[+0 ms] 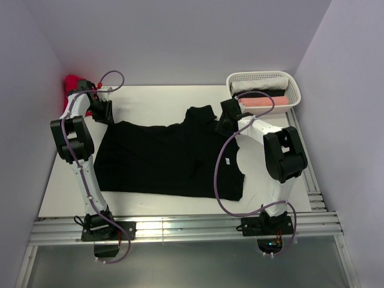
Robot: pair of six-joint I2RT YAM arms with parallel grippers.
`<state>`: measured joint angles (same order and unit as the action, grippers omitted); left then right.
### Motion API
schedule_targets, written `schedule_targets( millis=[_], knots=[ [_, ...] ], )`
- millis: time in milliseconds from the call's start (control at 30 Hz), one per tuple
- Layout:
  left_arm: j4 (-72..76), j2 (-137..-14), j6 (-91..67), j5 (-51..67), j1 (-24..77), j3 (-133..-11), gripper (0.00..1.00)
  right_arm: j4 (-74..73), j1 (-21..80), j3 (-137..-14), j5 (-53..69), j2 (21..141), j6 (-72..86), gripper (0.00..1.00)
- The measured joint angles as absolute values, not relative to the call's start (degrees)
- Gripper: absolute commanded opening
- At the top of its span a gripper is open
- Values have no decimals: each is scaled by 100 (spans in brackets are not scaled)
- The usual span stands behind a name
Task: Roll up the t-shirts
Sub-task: Fold the tshirt
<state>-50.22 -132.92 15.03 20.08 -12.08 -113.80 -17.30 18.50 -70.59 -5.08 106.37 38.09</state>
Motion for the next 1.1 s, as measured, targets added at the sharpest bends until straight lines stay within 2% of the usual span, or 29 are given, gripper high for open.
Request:
schedule_targets(
  millis=[33,100,133,200,267,833,867,967,1000,1067,1100],
  knots=[
    [-5000,-13292,1503,1984,-1201,-11373,29,-1708,1850,-7004,-504,10637,3811,41],
    [-4989,-13292,1476,1944,-1190,-11371,23,-1710,1850,-6949,-502,10637,3824,40],
    [-4982,-13292,1466,1920,-1188,-11371,16,-1695,1850,-6934,-502,10637,3828,40],
    [-4950,-13292,1431,1883,-1177,-11371,11,-1660,1850,-6925,-502,10637,3828,39],
    [-4904,-13292,1411,1841,-1164,-11371,1,-1599,1850,-6906,-502,10637,3828,39],
    [-4451,-13292,1149,1457,-1135,-11371,0,-1577,1850,-6648,-718,10724,3822,38],
    [-4438,-13292,1144,1450,-1135,-11369,2,-1579,1850,-6635,-729,10724,3822,38],
    [-4370,-13279,1160,1450,-1131,-11303,20,-1568,1850,-6628,-744,10722,3802,41],
    [-4348,-13268,1166,1452,-1131,-11257,29,-1568,1850,-6630,-742,10722,3795,41],
    [-4296,-13242,1175,1466,-1131,-11172,35,-1590,1850,-6663,-749,10722,3763,45],
    [-4287,-13229,1177,1470,-1133,-11153,42,-1608,1850,-6698,-751,10722,3750,46]
  ],
)
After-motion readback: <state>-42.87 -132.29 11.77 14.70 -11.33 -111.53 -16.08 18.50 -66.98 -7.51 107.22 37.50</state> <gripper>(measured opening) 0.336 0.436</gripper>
